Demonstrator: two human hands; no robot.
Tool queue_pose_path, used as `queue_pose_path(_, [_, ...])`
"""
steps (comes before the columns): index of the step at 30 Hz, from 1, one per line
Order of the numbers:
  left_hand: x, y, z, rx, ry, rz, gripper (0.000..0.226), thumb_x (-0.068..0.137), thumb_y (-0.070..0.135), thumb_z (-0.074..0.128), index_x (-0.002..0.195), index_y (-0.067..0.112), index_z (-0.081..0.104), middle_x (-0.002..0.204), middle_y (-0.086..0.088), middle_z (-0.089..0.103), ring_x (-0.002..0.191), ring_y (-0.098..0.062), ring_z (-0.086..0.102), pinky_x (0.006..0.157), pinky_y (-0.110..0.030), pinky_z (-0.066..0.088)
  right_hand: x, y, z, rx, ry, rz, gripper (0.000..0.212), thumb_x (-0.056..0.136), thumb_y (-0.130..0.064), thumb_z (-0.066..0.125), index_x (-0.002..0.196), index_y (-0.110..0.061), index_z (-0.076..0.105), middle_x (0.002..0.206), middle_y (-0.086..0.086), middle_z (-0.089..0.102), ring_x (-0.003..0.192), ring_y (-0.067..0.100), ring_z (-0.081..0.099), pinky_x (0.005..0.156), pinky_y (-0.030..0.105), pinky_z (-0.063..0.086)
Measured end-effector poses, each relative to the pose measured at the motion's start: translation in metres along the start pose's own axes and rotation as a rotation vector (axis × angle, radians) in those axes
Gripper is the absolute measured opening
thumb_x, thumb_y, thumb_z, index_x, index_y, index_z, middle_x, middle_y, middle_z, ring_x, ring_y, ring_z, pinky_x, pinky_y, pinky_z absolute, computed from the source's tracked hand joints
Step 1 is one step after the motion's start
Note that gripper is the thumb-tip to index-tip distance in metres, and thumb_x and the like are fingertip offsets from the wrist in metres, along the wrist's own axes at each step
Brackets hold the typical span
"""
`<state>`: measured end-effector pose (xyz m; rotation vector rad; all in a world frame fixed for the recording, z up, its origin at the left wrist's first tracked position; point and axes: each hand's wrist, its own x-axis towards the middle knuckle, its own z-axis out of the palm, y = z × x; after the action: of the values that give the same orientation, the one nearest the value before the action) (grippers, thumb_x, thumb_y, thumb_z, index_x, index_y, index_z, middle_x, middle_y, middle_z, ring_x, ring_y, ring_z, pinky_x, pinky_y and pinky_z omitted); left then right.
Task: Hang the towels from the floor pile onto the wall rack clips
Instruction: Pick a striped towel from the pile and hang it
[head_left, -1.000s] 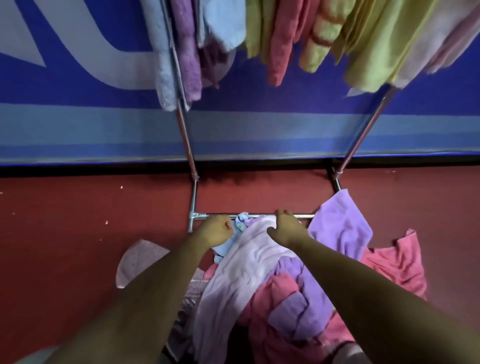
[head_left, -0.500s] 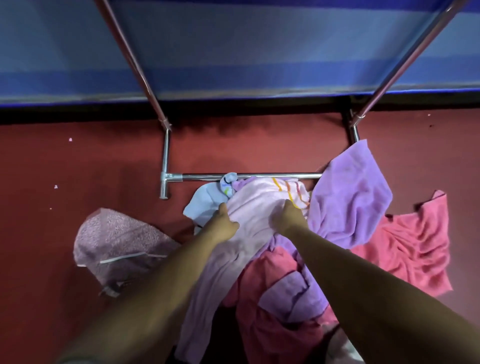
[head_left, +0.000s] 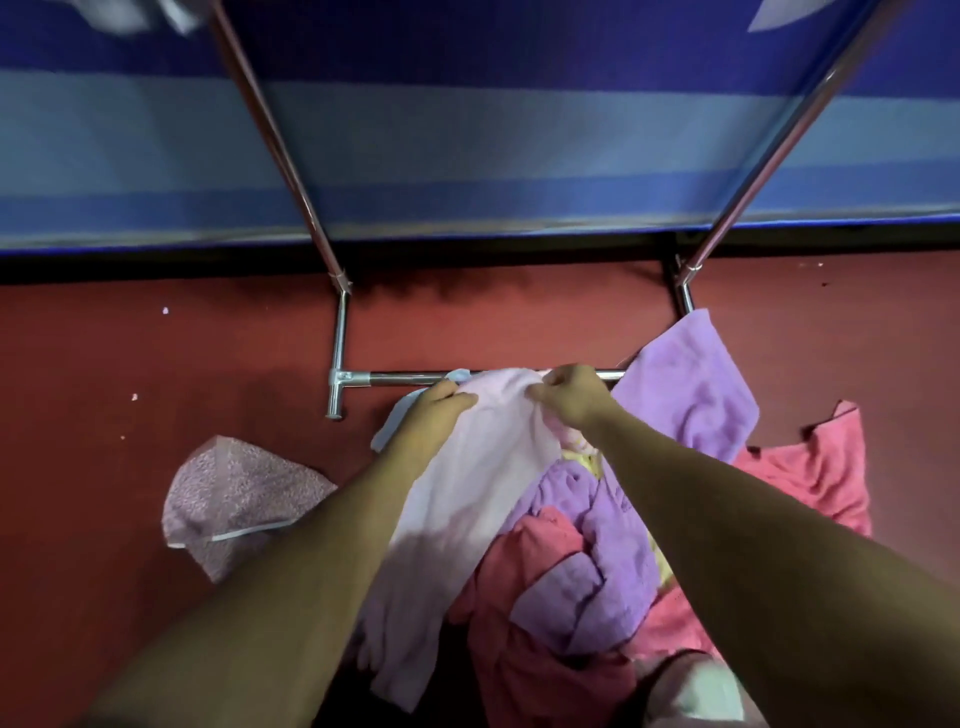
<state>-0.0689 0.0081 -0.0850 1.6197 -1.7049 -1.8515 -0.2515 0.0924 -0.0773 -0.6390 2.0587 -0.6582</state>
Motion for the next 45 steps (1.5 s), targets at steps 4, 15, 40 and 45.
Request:
queue_pose_path(4, [-0.037,0.047,-0.015,-0.119,0.093,0.144,0.02,0.092,0.022,0.063,0.108,0.02,0.051,0.081,0.005,0.054,0.081,-0.013,0.05,0.065,-0.022,0.039,-0.036,-0.054,-0.025,0.152,-0.005,-0.083,0.019,0.083,-0.012,0.067,0.067,-0.004,0.059,0.05,0.005,0.051,0.052,0.018,0.044,0.053,0.025,0.039])
queue_pose_path(15, [-0.184,0.168,-0.073,-0.015,0.045,0.588,0.01,0.097,0.02,0.06,0.094,0.015,0.069,0.087,0.006,0.065,0.075,0.002,0.056,0.074,-0.017,0.043,-0.206,-0.18,-0.08,0.38,-0.13,-0.542,0.014,0.084,-0.018,0.067,0.076,-0.009,0.06,0.067,0.008,0.047,0.058,0.016,0.041,0.051,0.024,0.029])
queue_pose_path(40, [-0.266,0.158,-0.114,0.128,0.1,0.499,0.049,0.096,0.042,0.056,0.141,0.03,0.042,0.132,0.009,0.047,0.115,-0.003,0.052,0.083,-0.008,0.04,-0.282,-0.162,-0.077,0.38,-0.155,-0.588,0.019,0.083,-0.017,0.076,0.077,-0.001,0.068,0.07,0.009,0.063,0.066,0.02,0.056,0.065,0.033,0.044])
queue_pose_path(45, [-0.263,0.156,-0.093,0.143,-0.128,0.706,0.019,0.093,0.028,0.065,0.102,0.013,0.068,0.086,0.005,0.073,0.076,-0.004,0.061,0.076,-0.031,0.05,-0.284,-0.168,-0.07,0.627,-0.228,-0.489,0.017,0.079,-0.016,0.077,0.067,-0.009,0.067,0.077,0.019,0.062,0.074,0.027,0.054,0.073,0.039,0.044])
